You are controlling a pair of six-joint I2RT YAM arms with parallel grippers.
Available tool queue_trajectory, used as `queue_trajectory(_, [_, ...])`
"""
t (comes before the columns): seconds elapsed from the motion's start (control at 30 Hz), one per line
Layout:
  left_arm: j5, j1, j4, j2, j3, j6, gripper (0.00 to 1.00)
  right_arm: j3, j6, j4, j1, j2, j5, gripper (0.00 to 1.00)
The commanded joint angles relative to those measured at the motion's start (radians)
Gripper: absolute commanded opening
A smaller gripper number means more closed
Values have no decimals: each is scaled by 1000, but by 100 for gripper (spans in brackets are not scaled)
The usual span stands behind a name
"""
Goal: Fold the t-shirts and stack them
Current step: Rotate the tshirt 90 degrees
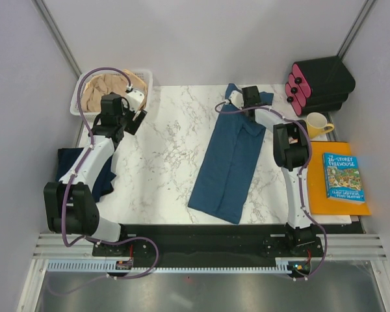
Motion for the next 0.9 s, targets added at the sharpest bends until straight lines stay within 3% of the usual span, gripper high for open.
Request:
queue_trajectory(0.0, [-33, 2, 3, 25, 13, 1, 100, 34, -99, 238, 35, 69, 81, 0])
queue_trajectory(0.13, [-42, 2, 1, 35, 18, -16, 100, 59, -57, 346, 41, 51, 188, 0])
queue_trajectory(0.27, [-35, 2, 12, 33, 14, -16, 99, -22, 40, 343, 47, -98, 209, 0])
queue_trajectory(0.37, [-30, 2, 21, 35, 18, -22, 100, -107, 91, 310, 61, -222, 158, 1])
queue_trajectory(0.53, [-12, 3, 23, 26, 27, -41, 99, -197, 150, 116, 87, -343, -26, 0])
queue_trajectory(0.7, [-4, 3, 23, 19, 32, -44, 100, -339, 146, 119, 121, -371, -113, 0])
queue_trajectory(0.87, [-5, 2, 23, 1, 20, -34, 100, -276, 173, 132, 154, -325, -157, 0])
